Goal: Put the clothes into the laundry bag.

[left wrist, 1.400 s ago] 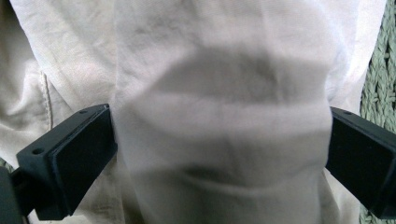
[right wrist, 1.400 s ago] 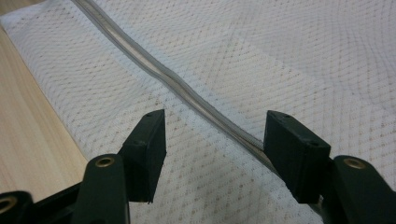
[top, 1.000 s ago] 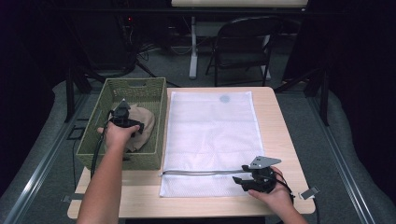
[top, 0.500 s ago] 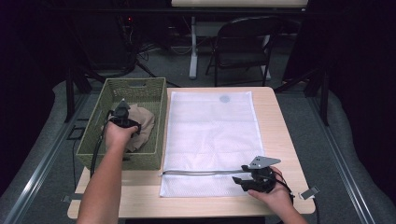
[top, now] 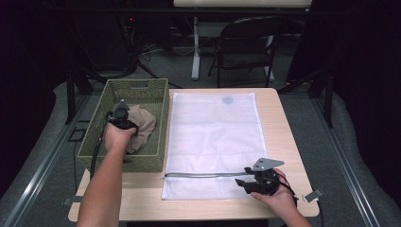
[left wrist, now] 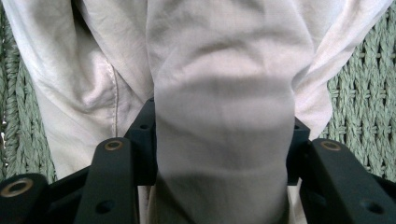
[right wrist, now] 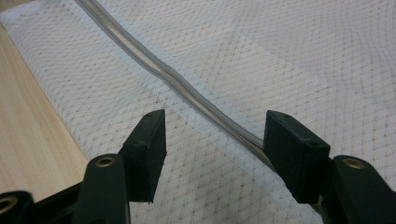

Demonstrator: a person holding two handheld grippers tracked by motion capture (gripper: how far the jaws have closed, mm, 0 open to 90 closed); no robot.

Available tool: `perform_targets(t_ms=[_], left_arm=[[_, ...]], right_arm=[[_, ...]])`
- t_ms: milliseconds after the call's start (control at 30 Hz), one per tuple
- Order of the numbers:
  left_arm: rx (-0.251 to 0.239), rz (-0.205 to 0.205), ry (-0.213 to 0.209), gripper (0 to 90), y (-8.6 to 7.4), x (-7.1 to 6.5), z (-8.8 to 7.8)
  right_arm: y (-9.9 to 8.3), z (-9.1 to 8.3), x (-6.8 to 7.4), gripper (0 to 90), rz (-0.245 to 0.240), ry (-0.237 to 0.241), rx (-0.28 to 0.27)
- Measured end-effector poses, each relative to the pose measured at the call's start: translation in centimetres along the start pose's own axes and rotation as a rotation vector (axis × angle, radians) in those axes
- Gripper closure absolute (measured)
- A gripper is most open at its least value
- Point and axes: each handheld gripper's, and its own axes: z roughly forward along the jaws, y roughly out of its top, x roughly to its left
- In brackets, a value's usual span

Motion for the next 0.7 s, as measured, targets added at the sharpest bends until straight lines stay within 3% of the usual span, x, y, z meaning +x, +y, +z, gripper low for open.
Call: perform_targets(t_ms=[267,700], left_arm=[[0.001,0.003,-0.012,54.7,0.1,0.7,-0.6],[-0.015,-0.008,-0.035,55.9,0.1,1.8,-1.9]], right_arm=[[0.0,0.0,-0.1,38.9,0.006,-0.002,0.0],[0.0,0.0,-0.2,38.9,0.008,-0.006,-0.001]])
